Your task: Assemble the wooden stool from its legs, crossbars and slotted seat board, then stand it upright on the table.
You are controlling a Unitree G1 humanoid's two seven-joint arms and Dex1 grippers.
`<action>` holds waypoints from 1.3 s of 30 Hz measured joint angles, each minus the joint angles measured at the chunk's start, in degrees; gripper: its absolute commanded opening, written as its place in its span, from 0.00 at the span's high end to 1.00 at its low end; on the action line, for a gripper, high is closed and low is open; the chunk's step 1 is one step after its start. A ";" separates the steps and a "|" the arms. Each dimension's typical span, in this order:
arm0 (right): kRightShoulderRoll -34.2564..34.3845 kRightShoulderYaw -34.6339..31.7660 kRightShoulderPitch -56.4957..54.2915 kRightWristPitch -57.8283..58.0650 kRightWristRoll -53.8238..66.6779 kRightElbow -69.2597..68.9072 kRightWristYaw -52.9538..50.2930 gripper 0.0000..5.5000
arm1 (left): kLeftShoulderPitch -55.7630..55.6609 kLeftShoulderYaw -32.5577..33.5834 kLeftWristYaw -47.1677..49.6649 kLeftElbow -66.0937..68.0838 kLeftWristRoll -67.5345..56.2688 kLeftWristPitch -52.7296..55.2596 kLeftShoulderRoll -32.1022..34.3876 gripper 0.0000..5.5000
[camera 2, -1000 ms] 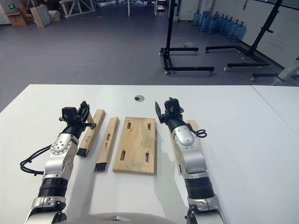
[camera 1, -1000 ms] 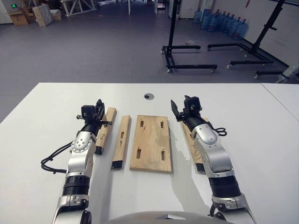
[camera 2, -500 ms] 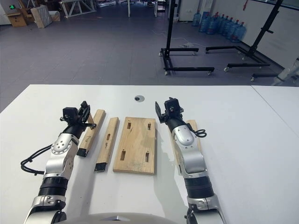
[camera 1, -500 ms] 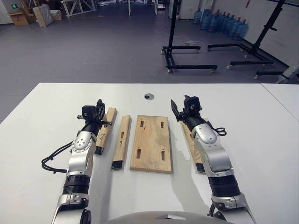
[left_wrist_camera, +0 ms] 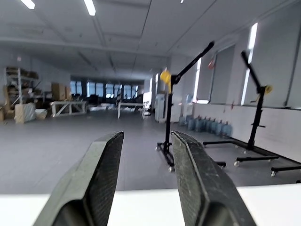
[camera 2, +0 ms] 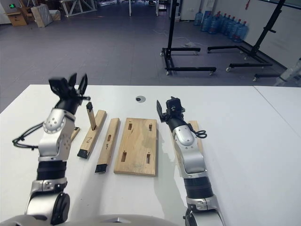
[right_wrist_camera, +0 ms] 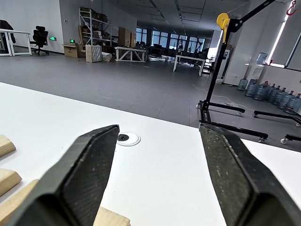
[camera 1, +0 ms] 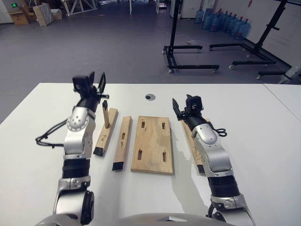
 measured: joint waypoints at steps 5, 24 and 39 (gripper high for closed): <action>0.98 0.14 -1.25 -1.35 -0.02 1.74 -0.12 0.43 | -9.97 -0.01 -2.04 6.70 -1.12 4.69 2.13 0.67; -1.49 -0.62 -2.03 -1.04 0.08 1.32 1.90 0.43 | -8.30 -2.39 -1.79 30.43 3.37 -3.45 -1.98 0.67; -1.07 -0.90 0.34 0.17 0.07 -0.97 1.64 0.43 | -7.31 1.65 2.82 2.03 -1.31 13.48 -0.78 0.67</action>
